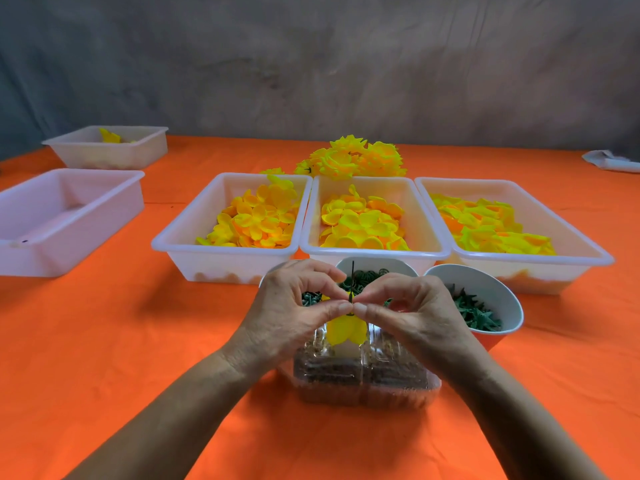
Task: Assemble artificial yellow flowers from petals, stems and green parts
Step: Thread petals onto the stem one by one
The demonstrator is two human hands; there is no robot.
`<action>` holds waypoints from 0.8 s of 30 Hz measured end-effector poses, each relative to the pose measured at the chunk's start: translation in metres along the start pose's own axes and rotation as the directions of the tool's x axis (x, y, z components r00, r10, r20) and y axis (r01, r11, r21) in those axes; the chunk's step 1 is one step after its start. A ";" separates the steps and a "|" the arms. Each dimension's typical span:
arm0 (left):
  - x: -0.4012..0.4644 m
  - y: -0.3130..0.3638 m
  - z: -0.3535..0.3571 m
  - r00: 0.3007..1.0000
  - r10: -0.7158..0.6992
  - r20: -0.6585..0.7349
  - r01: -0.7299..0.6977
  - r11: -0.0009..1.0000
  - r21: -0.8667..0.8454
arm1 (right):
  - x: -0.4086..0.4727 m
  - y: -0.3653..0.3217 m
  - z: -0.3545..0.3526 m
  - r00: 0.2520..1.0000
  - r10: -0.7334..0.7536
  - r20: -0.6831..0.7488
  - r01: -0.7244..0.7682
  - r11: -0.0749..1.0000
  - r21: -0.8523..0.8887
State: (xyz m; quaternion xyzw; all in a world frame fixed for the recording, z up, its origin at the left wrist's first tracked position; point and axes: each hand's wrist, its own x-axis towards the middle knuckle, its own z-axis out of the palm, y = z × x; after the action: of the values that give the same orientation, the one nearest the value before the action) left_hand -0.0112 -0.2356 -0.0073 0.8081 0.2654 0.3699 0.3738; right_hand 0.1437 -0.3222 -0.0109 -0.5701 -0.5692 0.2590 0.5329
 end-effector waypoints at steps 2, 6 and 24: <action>0.001 -0.001 -0.002 0.999 -0.005 0.036 0.005 1.000 -0.019 | -0.002 0.001 0.003 1.000 -0.005 -0.017 0.006 1.000 0.024; 0.003 -0.002 -0.003 0.997 0.007 0.080 -0.004 1.000 -0.029 | -0.004 0.006 0.007 0.997 -0.033 -0.064 0.033 0.999 -0.002; -0.001 -0.003 0.007 1.000 -0.005 -0.003 0.005 0.999 -0.048 | 0.015 -0.009 -0.019 0.982 0.153 0.107 -0.157 0.987 0.027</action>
State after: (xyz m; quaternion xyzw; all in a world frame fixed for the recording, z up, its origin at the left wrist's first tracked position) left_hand -0.0067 -0.2376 -0.0135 0.7976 0.2591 0.3764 0.3937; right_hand 0.1609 -0.3164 0.0078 -0.5889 -0.5454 0.3392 0.4906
